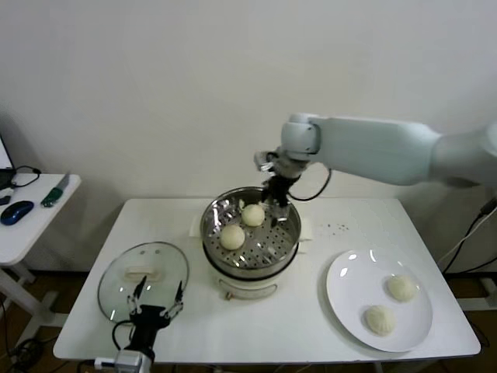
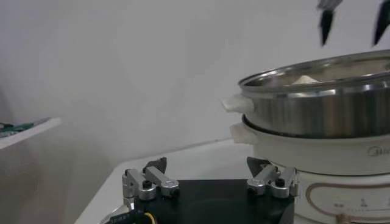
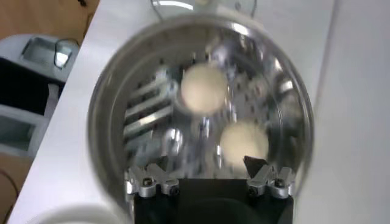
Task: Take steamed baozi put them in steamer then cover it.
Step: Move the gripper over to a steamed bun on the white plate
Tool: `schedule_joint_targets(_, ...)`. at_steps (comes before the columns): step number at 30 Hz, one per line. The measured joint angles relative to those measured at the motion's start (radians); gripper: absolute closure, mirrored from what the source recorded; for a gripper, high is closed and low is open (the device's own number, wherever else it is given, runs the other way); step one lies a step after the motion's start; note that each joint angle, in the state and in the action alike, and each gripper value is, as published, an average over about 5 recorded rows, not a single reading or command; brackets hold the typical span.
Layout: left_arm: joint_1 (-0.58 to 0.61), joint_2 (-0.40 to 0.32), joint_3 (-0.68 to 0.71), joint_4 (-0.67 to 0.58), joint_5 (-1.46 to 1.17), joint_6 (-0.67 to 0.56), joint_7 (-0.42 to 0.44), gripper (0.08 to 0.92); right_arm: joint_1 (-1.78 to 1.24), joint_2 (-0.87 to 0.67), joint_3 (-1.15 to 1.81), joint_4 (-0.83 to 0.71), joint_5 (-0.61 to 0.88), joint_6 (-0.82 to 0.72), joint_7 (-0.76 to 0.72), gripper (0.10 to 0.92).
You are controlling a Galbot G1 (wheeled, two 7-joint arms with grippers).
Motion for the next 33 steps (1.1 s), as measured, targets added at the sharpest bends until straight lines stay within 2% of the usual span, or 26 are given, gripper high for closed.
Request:
schedule_joint_targets(9,0.001,0.000,0.011,0.001,0.024,0.009,-0.002,0.177,0.005,-0.319,0.005,0.200,-0.149,0.039,-0.048,0.203)
schedule_joint_targets(18,0.016,-0.003,0.005,-0.004,0.043,0.016,-0.006,0.177,-0.214,-0.579,0.115,0.307,-0.359,0.069,-0.068,0.203)
schedule_joint_targets(25,0.017,-0.011,0.006,0.000,0.051,0.018,-0.007,0.177,-0.427,-0.680,0.236,0.333,-0.487,0.084,-0.078,0.203)
schedule_joint_targets(33,0.017,-0.013,0.007,0.005,0.054,0.021,-0.007,0.177,-0.594,-0.722,0.337,0.332,-0.583,0.094,-0.077,0.203)
